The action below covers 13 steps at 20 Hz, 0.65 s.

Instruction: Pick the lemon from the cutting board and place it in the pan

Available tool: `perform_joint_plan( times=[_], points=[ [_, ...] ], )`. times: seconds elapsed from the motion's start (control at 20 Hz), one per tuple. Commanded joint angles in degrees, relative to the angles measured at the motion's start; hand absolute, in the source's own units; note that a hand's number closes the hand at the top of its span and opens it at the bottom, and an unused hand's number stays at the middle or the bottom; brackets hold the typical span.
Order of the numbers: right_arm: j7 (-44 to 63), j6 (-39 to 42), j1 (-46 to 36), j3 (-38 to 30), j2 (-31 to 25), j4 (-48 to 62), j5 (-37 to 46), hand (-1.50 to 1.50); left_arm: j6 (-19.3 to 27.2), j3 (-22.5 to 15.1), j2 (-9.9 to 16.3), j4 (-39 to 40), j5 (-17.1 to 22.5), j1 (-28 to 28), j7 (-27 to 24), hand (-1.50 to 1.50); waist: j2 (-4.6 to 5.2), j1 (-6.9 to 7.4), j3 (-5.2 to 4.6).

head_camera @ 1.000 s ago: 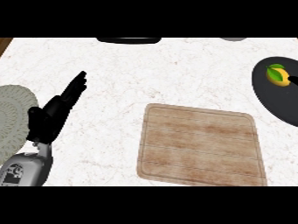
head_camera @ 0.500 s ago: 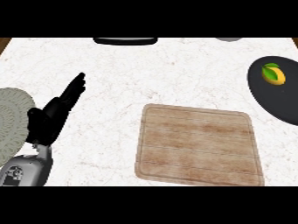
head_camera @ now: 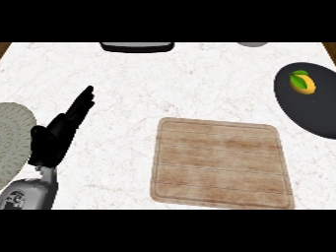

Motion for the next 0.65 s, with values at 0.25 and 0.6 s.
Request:
perform_joint_plan(
  times=[0.25,0.6],
  points=[
    [-5.31,4.10,8.99,3.46,5.23,-5.84,-4.98,-1.50,0.22,1.92,-1.47,0.12,-0.32,-3.62,4.37,0.00,-0.31,-0.82,-0.12],
    [-1.75,-1.46,14.77,7.83,10.67,-17.60,-9.46,-1.50,-2.07,2.51,-1.20,-3.44,-1.33,1.91,2.05,0.00,-0.37,-0.78,-0.15]
  ],
)
